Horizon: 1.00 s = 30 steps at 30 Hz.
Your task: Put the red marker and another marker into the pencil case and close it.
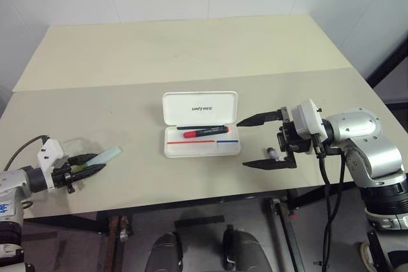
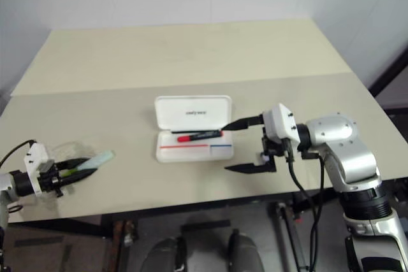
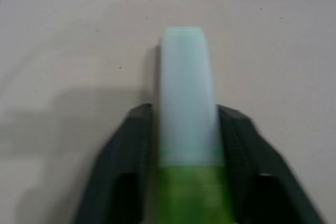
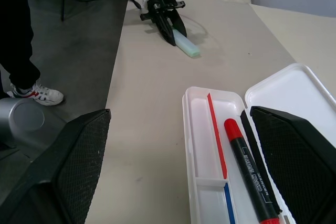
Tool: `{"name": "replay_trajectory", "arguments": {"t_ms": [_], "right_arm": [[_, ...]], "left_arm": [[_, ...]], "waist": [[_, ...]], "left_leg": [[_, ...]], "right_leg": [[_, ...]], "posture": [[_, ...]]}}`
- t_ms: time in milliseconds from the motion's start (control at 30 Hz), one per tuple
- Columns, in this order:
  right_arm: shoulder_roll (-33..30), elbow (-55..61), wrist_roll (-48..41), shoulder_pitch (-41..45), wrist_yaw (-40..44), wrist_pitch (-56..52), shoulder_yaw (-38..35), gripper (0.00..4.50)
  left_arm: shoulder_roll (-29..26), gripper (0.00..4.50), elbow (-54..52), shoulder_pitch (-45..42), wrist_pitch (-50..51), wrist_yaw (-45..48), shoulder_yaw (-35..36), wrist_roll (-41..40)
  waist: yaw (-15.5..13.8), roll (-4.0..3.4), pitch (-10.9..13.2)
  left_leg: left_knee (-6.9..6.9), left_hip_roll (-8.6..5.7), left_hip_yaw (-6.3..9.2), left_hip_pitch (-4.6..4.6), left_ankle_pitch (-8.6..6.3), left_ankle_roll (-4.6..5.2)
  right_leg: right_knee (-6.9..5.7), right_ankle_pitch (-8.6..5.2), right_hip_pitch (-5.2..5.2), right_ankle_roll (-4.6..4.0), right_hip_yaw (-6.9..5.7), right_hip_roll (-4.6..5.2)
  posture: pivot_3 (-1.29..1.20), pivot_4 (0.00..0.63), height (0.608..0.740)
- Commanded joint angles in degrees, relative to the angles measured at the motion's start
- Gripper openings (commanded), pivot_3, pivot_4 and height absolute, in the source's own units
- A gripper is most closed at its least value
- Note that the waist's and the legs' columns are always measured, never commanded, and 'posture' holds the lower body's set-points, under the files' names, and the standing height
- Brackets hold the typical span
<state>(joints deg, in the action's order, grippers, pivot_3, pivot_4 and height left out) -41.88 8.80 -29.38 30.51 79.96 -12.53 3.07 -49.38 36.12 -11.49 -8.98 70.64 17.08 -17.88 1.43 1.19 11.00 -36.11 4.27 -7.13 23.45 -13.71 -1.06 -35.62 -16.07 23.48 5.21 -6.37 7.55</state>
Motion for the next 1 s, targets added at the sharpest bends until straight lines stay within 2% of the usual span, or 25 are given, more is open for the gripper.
{"name": "replay_trajectory", "arguments": {"t_ms": [33, 267, 433, 633, 833, 1000], "right_arm": [[-0.6, 0.3, -0.4, 0.2, 0.6, 1.3, -1.4, 4.50], [0.2, -2.2, 1.2, 0.7, 0.1, 2.9, -0.8, 4.50], [1.0, -3.2, 2.0, 0.6, -0.4, 3.7, -0.6, 4.50], [0.7, -2.0, 2.6, -1.6, -3.7, 3.7, -2.6, 4.50], [-1.7, 1.5, 2.4, -6.1, -7.1, 2.8, -5.9, 4.50], [-3.3, 6.7, 1.8, -11.7, -11.1, 1.1, -9.3, 4.50]], "left_arm": [[1.9, 1.13, -6.3, 2.4, 2.1, 0.2, -1.2, -1.3], [2.7, 1.13, -20.9, 1.6, 7.3, -0.9, -0.8, -4.7], [2.9, 1.13, -27.0, -0.2, 10.0, -1.2, -2.0, -5.8], [4.6, 1.13, -34.0, -6.5, 14.2, -1.7, -7.5, -6.1], [9.7, 1.13, -34.1, -11.7, 15.1, -3.5, -13.6, -3.8], [15.6, 1.13, -29.2, -17.7, 13.3, -3.7, -19.9, -0.4]], "waist": [[-0.1, 0.00, 0.0], [-0.7, 0.11, 0.0], [-0.8, 0.11, 0.0], [-1.2, 0.13, 0.0], [-1.4, 0.13, 0.0], [-2.1, 0.15, 0.0]], "left_leg": [[0.01, -0.01, -0.01, 0.01, 0.00, 0.02], [-0.06, -0.01, -0.19, 0.25, 0.00, 0.35], [-0.06, 0.02, -0.22, 0.24, 0.00, 0.34], [-0.08, 0.02, -0.25, 0.25, 0.01, 0.33], [-0.10, -0.02, -0.27, 0.26, 0.00, 0.34], [-0.24, -0.04, -0.23, 0.28, 0.00, 0.35]], "right_leg": [[0.02, 0.00, 0.01, 0.00, 0.02, 0.01], [0.10, 0.00, 0.19, 0.03, -0.01, -0.02], [0.09, 0.00, 0.21, 0.03, 0.00, -0.07], [0.09, 0.00, 0.21, 0.04, 0.02, -0.10], [0.10, -0.02, 0.19, 0.09, 0.05, -0.11], [0.08, -0.03, 0.16, 0.14, 0.05, -0.13]], "posture": [[0.00, 0.150, 0.740], [0.00, 0.150, 0.740], [0.00, 0.150, 0.740], [0.00, 0.150, 0.740], [0.00, 0.150, 0.740], [0.00, 0.150, 0.740]]}}
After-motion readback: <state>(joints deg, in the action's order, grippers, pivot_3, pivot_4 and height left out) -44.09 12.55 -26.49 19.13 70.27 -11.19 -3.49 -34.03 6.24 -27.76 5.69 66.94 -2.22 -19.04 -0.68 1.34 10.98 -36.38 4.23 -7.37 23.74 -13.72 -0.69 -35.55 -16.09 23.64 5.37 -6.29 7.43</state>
